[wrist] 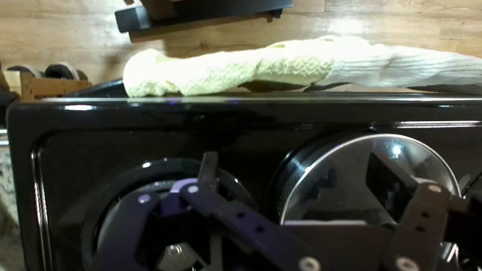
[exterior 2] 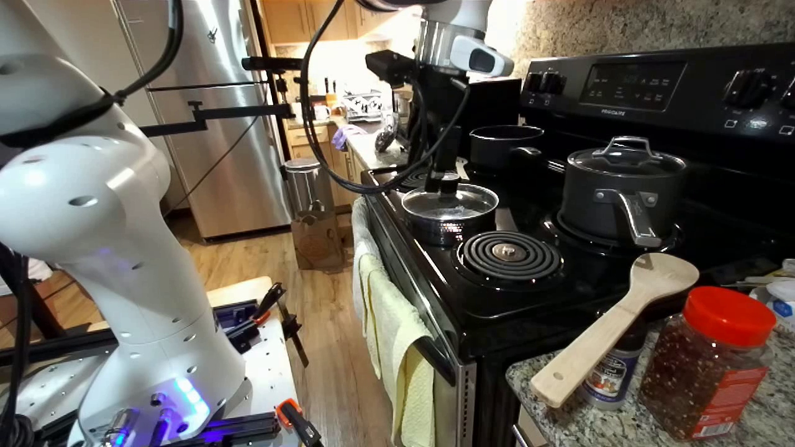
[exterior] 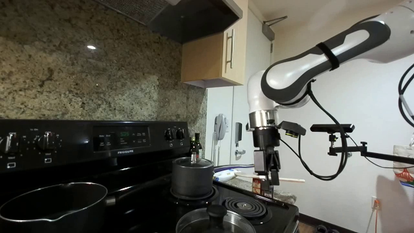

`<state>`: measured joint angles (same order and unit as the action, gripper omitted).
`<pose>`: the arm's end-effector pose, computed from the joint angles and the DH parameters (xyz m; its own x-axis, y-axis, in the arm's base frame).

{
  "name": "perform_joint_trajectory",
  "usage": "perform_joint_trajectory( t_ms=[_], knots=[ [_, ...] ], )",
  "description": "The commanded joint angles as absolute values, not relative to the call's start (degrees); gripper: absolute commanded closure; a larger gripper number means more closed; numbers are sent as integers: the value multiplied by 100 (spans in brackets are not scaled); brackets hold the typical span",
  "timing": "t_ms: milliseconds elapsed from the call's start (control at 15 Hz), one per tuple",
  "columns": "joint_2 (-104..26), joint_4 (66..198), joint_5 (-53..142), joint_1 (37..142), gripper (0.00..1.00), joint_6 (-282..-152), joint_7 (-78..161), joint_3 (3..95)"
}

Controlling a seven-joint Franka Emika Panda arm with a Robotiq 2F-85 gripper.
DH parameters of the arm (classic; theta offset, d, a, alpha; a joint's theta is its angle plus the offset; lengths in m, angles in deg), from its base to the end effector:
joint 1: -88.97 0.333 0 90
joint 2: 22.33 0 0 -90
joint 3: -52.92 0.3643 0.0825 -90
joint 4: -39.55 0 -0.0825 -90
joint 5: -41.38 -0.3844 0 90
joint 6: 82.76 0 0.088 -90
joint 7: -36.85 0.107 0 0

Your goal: Remove the wooden spoon from the stove and put it inside the pot on the left side of the stove

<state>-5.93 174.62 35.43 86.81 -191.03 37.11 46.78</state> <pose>0.4171 -0.0555 0.4725 0.9682 -0.1687 -0.1850 -0.1926 -0.9739 -0.1200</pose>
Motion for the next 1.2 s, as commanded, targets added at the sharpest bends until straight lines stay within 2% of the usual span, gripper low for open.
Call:
perform_joint_trajectory(
  t_ms=[0,800,867,1133],
  knots=[
    [-887,16821,3937,8851,0,-19357,3605,5096],
    [-2814,14667,5226,9872,0,-19354,2899,6251],
    [-2404,15088,4971,9820,0,-19314,3220,6186],
    [-2541,14986,4996,9849,0,-19312,3228,6184]
  ],
)
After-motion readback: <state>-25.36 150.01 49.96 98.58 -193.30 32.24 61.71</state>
